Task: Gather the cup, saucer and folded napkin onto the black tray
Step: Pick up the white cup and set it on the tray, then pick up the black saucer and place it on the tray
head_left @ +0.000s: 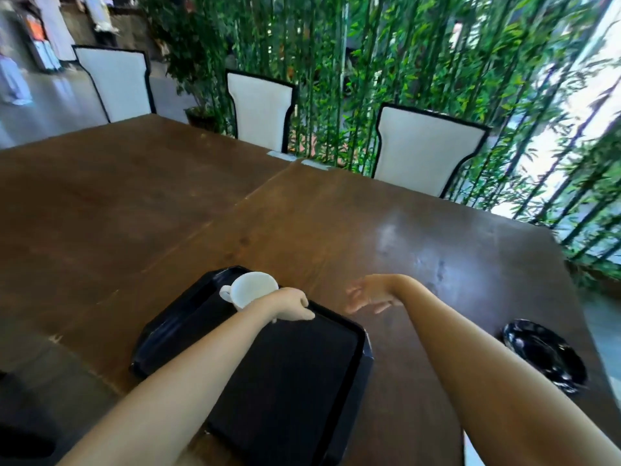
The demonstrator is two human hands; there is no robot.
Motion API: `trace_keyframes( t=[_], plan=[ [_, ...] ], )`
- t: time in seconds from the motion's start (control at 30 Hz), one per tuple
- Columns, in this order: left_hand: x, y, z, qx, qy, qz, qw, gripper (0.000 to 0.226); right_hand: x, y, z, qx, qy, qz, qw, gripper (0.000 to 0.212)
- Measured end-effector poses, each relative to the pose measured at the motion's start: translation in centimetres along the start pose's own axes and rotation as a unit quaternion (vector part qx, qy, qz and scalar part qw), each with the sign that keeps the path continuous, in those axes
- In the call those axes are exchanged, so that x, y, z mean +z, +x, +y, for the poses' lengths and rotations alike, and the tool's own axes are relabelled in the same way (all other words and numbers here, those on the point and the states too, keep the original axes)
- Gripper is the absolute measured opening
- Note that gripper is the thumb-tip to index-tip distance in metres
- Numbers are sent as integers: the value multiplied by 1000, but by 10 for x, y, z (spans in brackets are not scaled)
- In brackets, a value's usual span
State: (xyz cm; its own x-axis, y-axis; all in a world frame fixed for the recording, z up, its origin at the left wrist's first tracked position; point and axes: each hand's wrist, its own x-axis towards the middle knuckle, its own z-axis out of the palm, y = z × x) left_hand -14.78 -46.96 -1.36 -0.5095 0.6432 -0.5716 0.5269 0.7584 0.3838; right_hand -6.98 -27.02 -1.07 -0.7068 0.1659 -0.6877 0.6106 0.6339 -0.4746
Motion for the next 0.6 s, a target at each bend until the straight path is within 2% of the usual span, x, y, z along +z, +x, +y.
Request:
trace_keyframes(
  t=[0.13,0.6],
  plan=[
    [-8,8,40,31,34,23,999,49,-18,-34,25,22,10,43,999,73],
    [17,44,202,145,122,-9,982,50,-54,-136,171,107,74,122,984,70]
  ],
)
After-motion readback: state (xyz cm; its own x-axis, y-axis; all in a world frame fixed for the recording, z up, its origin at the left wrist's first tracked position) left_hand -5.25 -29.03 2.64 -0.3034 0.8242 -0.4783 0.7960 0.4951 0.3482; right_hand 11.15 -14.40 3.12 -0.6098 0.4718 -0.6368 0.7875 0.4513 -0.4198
